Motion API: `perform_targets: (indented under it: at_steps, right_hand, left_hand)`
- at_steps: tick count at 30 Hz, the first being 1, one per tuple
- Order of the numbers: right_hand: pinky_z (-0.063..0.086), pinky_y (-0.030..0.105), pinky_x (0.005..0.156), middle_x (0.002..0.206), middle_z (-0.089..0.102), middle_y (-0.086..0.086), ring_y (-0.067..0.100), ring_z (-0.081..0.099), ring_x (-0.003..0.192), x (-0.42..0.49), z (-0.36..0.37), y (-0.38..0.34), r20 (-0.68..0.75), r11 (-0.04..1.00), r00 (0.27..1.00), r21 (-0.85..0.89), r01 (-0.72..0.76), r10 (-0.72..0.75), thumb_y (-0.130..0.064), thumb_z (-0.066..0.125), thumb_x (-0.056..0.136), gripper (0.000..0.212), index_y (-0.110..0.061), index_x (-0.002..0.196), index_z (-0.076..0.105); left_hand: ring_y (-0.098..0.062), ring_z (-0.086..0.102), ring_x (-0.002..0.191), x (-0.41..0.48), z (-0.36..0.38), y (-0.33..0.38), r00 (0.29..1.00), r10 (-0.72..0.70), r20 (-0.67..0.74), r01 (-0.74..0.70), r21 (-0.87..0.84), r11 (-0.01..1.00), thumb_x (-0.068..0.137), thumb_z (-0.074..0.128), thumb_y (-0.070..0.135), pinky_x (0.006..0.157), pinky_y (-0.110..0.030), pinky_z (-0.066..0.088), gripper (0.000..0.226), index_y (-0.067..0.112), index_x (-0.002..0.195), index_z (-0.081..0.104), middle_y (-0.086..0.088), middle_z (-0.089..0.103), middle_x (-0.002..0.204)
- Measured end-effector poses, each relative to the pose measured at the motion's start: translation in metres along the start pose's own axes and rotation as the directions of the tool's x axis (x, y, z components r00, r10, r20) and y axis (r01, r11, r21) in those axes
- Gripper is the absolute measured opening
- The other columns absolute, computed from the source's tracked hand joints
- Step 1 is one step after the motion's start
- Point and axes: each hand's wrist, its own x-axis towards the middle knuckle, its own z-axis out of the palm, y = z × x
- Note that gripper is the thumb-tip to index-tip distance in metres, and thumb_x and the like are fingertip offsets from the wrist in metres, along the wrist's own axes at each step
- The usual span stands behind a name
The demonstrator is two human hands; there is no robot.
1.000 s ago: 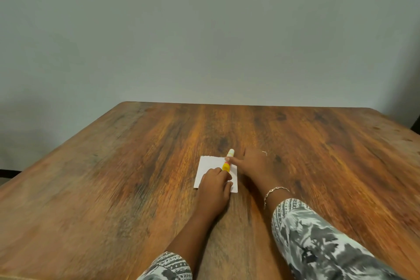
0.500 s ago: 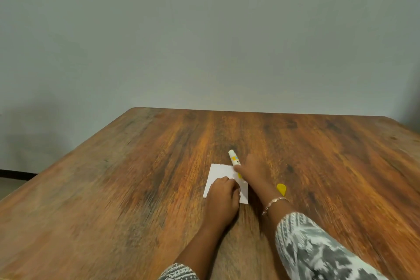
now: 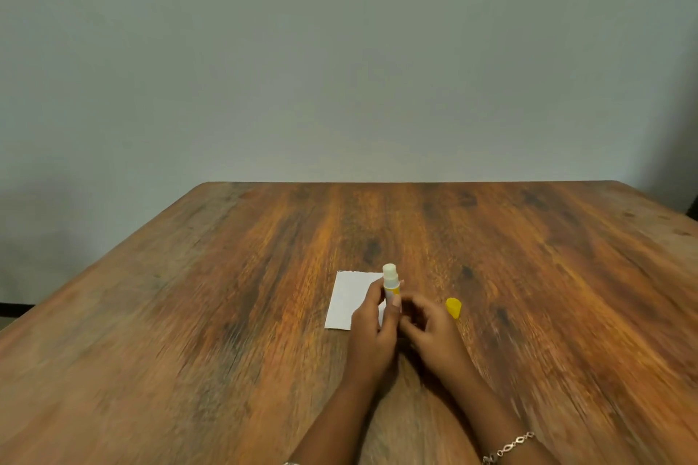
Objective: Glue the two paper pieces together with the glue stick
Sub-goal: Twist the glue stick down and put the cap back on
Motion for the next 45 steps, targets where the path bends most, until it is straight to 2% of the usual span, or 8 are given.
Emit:
perform_targets:
  at_steps: [4, 13, 18, 23, 29, 33, 40, 45]
  right_hand:
    - [0.052, 0.023, 0.085, 0.101, 0.07, 0.009, 0.015, 0.065, 0.096, -0.0002, 0.0007, 0.0008, 0.069, 0.998, 0.998, 0.063, -0.018, 0.013, 0.014, 0.053, 0.08, 0.037, -0.01, 0.105, 0.064]
    - [0.042, 0.016, 0.057, 0.073, 0.059, -0.001, 0.008, 0.05, 0.064, 0.0006, 0.0051, 0.0046, -0.037, 0.998, 0.999, 0.054, -0.029, 0.031, 0.007, 0.057, 0.082, 0.026, -0.017, 0.091, 0.062]
    - [0.051, 0.016, 0.076, 0.093, 0.07, 0.001, 0.007, 0.065, 0.086, -0.0016, -0.0013, -0.0005, 0.035, 0.993, 0.999, 0.114, -0.016, 0.012, 0.014, 0.054, 0.08, 0.036, -0.014, 0.099, 0.065]
    - [0.044, 0.015, 0.057, 0.072, 0.061, 0.003, 0.01, 0.051, 0.064, 0.0006, 0.001, 0.0029, -0.03, 1.0, 0.999, 0.014, -0.014, 0.015, 0.01, 0.057, 0.08, 0.025, -0.012, 0.09, 0.062]
    - [0.051, 0.016, 0.074, 0.094, 0.07, 0.004, 0.006, 0.066, 0.084, 0.0005, -0.0032, 0.0016, 0.054, 0.996, 0.998, 0.087, -0.012, 0.007, 0.015, 0.053, 0.08, 0.037, -0.014, 0.101, 0.063]
    - [0.044, 0.027, 0.059, 0.076, 0.063, 0.004, 0.015, 0.053, 0.064, 0.001, -0.0015, 0.0046, 0.017, 0.999, 1.0, 0.033, -0.015, 0.014, 0.014, 0.054, 0.079, 0.033, -0.015, 0.093, 0.062]
    - [0.054, 0.035, 0.078, 0.095, 0.07, 0.016, 0.024, 0.067, 0.087, 0.0021, -0.0047, 0.0033, 0.069, 0.988, 0.997, 0.147, -0.038, 0.028, 0.017, 0.055, 0.078, 0.04, -0.018, 0.095, 0.066]
    - [0.043, 0.038, 0.059, 0.078, 0.062, 0.019, 0.026, 0.051, 0.062, 0.0037, -0.0038, 0.0084, 0.018, 1.0, 1.0, -0.021, -0.004, 0.004, 0.016, 0.056, 0.074, 0.025, -0.001, 0.091, 0.062]
  left_hand:
    - [-0.001, 0.062, 0.093, 0.0027, -0.0022, -0.0046, 1.0, -0.014, 0.004, 0.014, -0.014, 1.0, 0.094, 0.046, 0.008, 0.076, -0.012, 0.048, 0.018, 0.014, 0.106, 0.058, 0.01, 0.066, 0.099]
    - [0.004, 0.062, 0.087, -0.0015, 0.0013, -0.0068, 0.997, 0.066, 0.05, -0.069, 0.064, 0.996, 0.093, 0.047, 0.014, 0.071, -0.007, 0.046, 0.019, 0.017, 0.111, 0.054, 0.018, 0.065, 0.094]
    - [0.006, 0.061, 0.084, 0.0004, -0.0015, -0.0054, 0.998, 0.061, 0.011, -0.062, 0.074, 0.995, 0.093, 0.047, 0.01, 0.067, -0.004, 0.043, 0.018, 0.025, 0.102, 0.052, 0.018, 0.063, 0.089]
    - [0.004, 0.062, 0.086, -0.001, 0.0004, -0.0074, 0.997, 0.06, 0.056, -0.065, 0.106, 0.992, 0.093, 0.047, 0.018, 0.072, -0.016, 0.05, 0.019, 0.015, 0.11, 0.053, 0.016, 0.064, 0.092]
    - [0.003, 0.061, 0.086, 0.0002, -0.0029, -0.0055, 0.997, 0.059, 0.044, -0.063, 0.095, 0.993, 0.093, 0.047, 0.017, 0.073, -0.019, 0.05, 0.021, 0.014, 0.112, 0.053, 0.014, 0.064, 0.094]
    - [0.007, 0.06, 0.085, -0.0019, -0.0014, -0.0031, 0.996, 0.064, 0.065, -0.072, 0.127, 0.989, 0.089, 0.045, 0.025, 0.072, -0.016, 0.047, 0.028, 0.012, 0.112, 0.053, 0.008, 0.067, 0.098]
    - [-0.012, 0.064, 0.085, 0.0003, -0.0049, -0.0031, 0.998, 0.051, 0.034, -0.056, 0.138, 0.989, 0.093, 0.049, 0.014, 0.075, -0.035, 0.052, 0.021, 0.009, 0.113, 0.053, -0.007, 0.068, 0.097]
    - [-0.008, 0.064, 0.087, -0.0016, -0.0026, -0.0042, 0.996, 0.074, 0.049, -0.081, 0.159, 0.984, 0.092, 0.051, 0.014, 0.075, -0.03, 0.052, 0.022, 0.011, 0.114, 0.052, -0.003, 0.069, 0.1]
